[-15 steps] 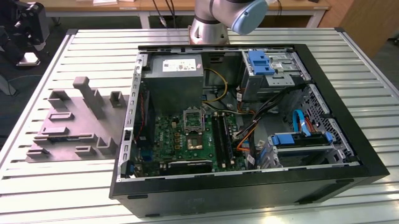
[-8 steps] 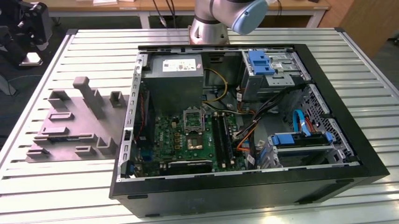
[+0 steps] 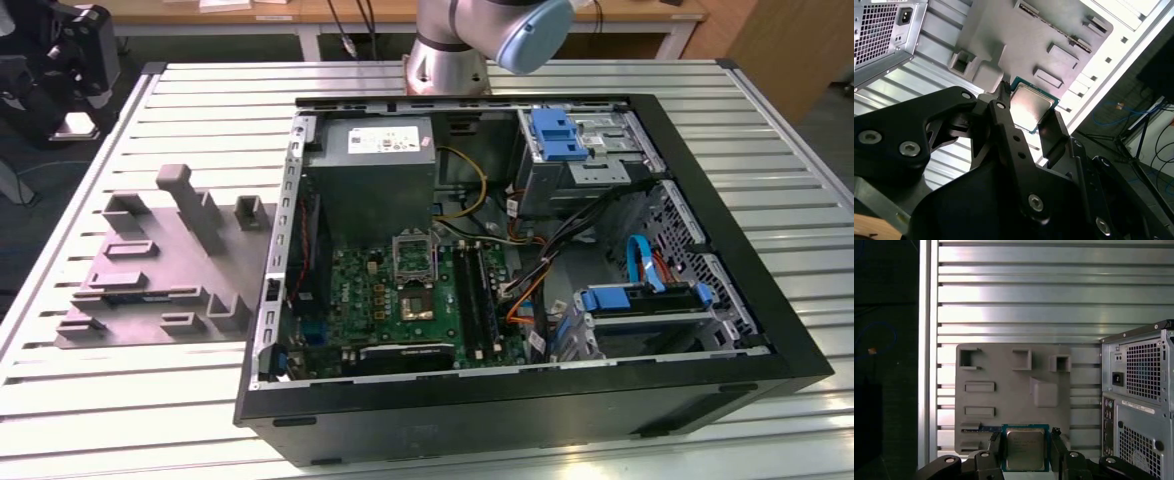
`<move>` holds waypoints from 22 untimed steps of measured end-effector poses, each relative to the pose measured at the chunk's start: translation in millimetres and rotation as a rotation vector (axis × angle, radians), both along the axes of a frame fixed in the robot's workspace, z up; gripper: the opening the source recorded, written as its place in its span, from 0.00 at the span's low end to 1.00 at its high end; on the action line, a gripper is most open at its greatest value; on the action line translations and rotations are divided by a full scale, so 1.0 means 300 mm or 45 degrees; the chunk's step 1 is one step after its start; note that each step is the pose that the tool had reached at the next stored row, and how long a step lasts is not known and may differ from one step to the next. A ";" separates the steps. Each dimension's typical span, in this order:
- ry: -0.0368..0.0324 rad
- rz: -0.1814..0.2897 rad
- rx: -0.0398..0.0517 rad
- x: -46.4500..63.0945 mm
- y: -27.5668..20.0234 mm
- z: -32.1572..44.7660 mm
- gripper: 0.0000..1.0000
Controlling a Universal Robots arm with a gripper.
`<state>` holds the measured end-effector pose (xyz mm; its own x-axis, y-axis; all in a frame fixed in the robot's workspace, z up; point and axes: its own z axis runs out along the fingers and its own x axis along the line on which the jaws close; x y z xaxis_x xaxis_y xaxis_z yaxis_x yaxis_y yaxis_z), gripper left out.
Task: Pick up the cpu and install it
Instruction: 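Pick up the cpu and move it towards the insertion slot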
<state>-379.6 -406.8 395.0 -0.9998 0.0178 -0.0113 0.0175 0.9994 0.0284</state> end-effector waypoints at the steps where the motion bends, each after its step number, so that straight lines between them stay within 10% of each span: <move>1: 0.0000 0.000 0.000 0.002 0.000 0.000 0.47; 22: 0.0001 0.000 0.000 0.033 0.000 0.000 0.47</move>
